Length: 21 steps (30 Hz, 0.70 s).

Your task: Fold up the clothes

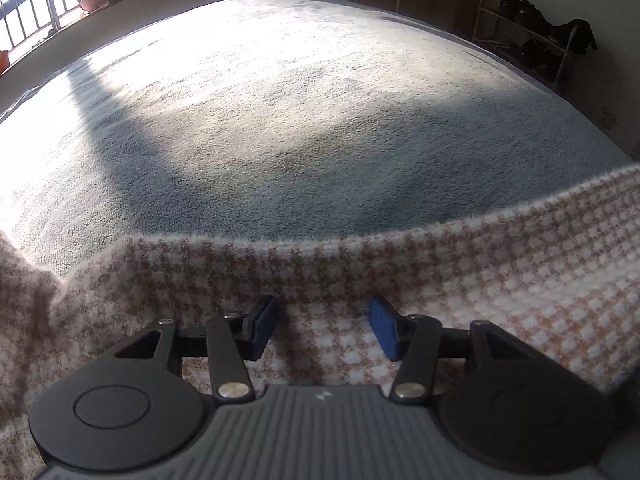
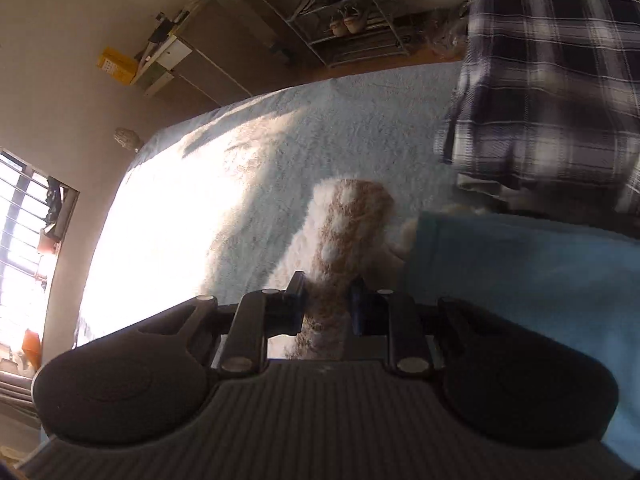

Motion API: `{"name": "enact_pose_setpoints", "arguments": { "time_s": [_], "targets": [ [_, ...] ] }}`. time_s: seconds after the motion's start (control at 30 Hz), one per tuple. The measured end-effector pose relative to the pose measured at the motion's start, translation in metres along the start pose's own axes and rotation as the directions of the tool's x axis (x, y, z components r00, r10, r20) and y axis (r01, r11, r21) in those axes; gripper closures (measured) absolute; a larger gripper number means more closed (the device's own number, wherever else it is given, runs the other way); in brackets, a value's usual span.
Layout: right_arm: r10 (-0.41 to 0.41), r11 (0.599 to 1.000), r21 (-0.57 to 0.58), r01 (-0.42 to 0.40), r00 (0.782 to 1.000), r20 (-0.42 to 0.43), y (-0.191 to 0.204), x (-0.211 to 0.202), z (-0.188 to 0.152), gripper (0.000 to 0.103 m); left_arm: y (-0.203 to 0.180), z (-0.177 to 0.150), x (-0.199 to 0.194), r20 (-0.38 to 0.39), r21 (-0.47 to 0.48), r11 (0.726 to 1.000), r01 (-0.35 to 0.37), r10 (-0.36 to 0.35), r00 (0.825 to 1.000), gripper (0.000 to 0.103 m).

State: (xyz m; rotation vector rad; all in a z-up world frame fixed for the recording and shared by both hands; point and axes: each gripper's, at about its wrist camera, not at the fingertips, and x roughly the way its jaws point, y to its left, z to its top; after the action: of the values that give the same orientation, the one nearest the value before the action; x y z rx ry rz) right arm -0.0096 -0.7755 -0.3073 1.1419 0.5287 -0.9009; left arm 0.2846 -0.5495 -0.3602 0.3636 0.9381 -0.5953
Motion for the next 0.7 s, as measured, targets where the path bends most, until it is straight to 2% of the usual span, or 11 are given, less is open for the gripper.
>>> {"name": "enact_pose_setpoints", "arguments": {
  "time_s": [0.07, 0.13, 0.23, 0.3, 0.37, 0.43, 0.57, 0.63, 0.7],
  "targets": [
    [0.018, 0.999, 0.032, -0.018, 1.0, 0.001, -0.016, 0.008, -0.004, 0.083, -0.001, 0.001, -0.001, -0.001, 0.004, 1.0, -0.003, 0.003, 1.0, 0.048],
    [0.046, 0.998, 0.047, -0.046, 0.999, 0.015, -0.023, 0.01, -0.007, 0.078, -0.001, 0.001, -0.001, 0.002, 0.007, 1.0, -0.004, 0.004, 1.0, 0.048],
    [0.03, 0.999, 0.031, -0.033, 0.995, 0.097, -0.02, -0.005, -0.006, 0.071, 0.003, 0.0, -0.006, 0.004, -0.005, 1.0, -0.008, 0.008, 1.0, 0.048],
    [-0.02, 1.0, -0.006, 0.021, 0.981, 0.195, -0.022, -0.024, -0.002, 0.066, 0.009, -0.003, -0.017, 0.001, -0.034, 0.999, -0.006, 0.006, 1.0, 0.049],
    [-0.045, 0.997, -0.048, 0.061, 0.961, 0.274, -0.021, -0.044, -0.004, 0.052, 0.021, -0.012, -0.036, 0.006, -0.084, 0.996, 0.006, -0.006, 1.0, 0.049],
    [-0.033, 0.991, -0.112, 0.072, 0.948, 0.318, -0.018, -0.062, -0.012, 0.051, 0.038, -0.026, -0.06, 0.017, -0.153, 0.988, 0.031, -0.028, 0.999, 0.049],
    [0.08, 0.957, -0.291, 0.005, 0.956, 0.282, -0.005, -0.087, -0.044, 0.051, 0.092, -0.077, -0.124, 0.036, -0.34, 0.94, 0.039, -0.029, 0.999, 0.049],
    [0.11, 0.924, -0.381, -0.018, 0.969, 0.221, 0.007, -0.096, -0.068, 0.051, 0.123, -0.107, -0.159, 0.05, -0.44, 0.897, 0.036, -0.015, 0.999, 0.049],
    [0.135, 0.884, -0.463, -0.061, 0.982, 0.13, 0.026, -0.101, -0.095, 0.051, 0.159, -0.14, -0.195, 0.057, -0.543, 0.839, 0.019, 0.014, 0.998, 0.049]
  ]
}}
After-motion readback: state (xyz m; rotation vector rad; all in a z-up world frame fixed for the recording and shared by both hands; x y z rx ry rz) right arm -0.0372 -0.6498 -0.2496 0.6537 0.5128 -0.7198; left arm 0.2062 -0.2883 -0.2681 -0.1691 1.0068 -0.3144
